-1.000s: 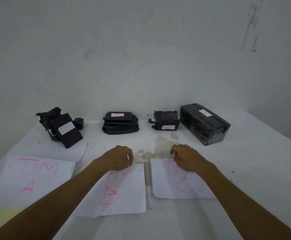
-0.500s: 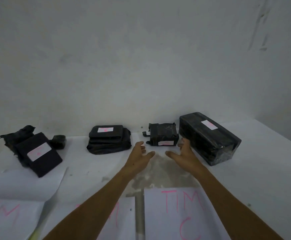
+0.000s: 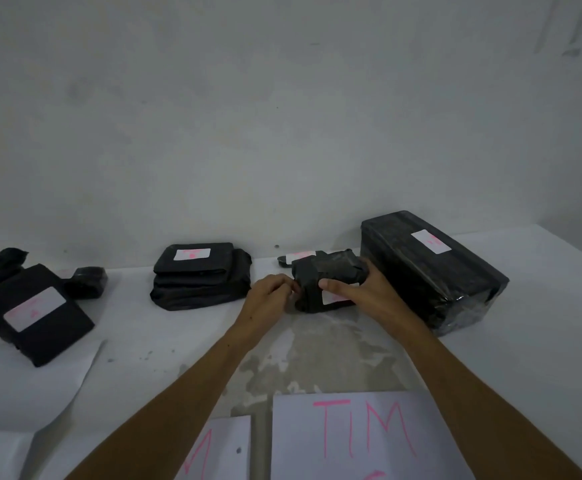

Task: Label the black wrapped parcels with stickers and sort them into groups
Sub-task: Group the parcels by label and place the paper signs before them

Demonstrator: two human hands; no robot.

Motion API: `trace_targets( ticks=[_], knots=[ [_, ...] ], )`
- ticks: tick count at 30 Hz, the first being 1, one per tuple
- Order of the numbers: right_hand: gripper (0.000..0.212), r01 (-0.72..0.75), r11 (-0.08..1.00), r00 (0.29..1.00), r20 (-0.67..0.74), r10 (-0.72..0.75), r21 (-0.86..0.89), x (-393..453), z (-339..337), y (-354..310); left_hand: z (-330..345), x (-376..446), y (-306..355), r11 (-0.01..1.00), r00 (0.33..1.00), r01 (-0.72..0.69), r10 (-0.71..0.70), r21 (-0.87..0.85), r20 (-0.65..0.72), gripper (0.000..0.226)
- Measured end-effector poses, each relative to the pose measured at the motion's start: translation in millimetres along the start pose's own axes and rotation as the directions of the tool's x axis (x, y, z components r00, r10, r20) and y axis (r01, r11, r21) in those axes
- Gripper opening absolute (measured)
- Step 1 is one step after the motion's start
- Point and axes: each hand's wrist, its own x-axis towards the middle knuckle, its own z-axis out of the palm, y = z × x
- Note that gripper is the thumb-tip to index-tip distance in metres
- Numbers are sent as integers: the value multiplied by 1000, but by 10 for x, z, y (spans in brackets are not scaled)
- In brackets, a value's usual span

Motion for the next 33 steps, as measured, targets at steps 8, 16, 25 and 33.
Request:
trace_targets(
  ticks=[8, 16, 25, 33],
  knots=[
    [84, -83, 995, 991, -113, 77, -51, -66, -5, 27, 143, 322, -238, 914, 922, -227, 312, 337, -227, 27],
    [93, -91, 996, 986, -137, 92, 19, -85, 18, -18, 178, 637, -348, 854, 967, -155, 234, 496, -102, 57],
    [75, -47, 998, 984, -168, 55, 52, -123, 10, -4, 161, 664, -433, 891, 924, -228, 325, 393, -201, 17],
    [62, -38, 998, 981, -190, 46, 44, -144, 79, -43, 89, 523, -296, 967, 893, -228, 255, 116, -370, 21]
  ],
)
